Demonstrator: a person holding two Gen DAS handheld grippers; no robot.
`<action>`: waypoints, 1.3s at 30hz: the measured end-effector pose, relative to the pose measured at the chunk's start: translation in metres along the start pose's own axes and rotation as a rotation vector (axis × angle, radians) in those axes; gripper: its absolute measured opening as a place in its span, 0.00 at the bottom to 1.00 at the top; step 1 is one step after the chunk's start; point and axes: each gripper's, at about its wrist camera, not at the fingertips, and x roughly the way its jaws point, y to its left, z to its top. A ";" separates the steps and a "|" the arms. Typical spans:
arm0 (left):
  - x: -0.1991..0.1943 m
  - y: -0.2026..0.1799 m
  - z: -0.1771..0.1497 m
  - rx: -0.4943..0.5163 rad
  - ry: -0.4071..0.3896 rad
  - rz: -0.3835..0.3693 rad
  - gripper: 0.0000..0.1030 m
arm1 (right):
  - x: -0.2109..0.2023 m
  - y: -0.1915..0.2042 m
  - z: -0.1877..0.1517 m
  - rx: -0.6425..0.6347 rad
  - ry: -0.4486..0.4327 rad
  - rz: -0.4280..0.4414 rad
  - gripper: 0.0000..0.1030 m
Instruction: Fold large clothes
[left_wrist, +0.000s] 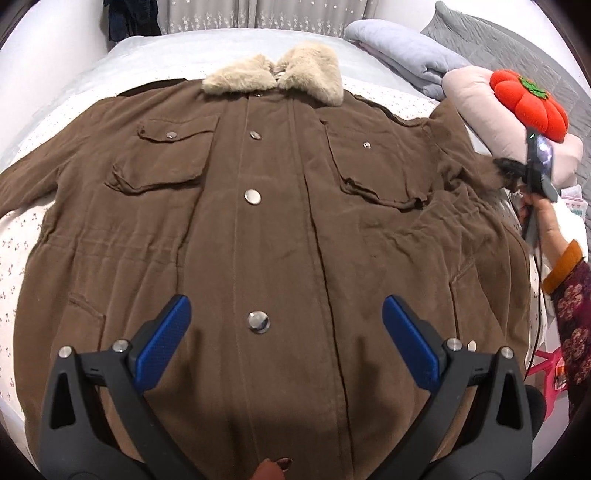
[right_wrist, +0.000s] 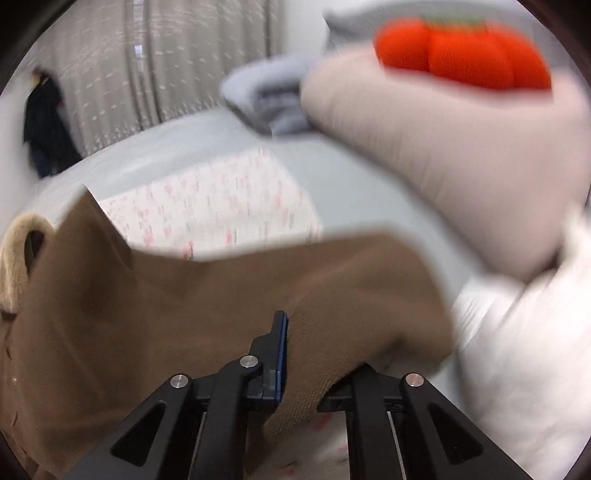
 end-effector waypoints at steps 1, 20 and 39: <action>-0.001 0.001 0.002 0.000 -0.003 0.003 1.00 | -0.014 -0.003 0.011 -0.030 -0.045 -0.056 0.07; -0.034 0.041 -0.010 -0.028 -0.030 0.030 1.00 | -0.015 -0.064 0.035 -0.075 0.019 -0.339 0.74; -0.123 0.143 -0.110 -0.061 -0.103 0.224 1.00 | -0.278 -0.014 -0.130 -0.284 -0.047 0.327 0.88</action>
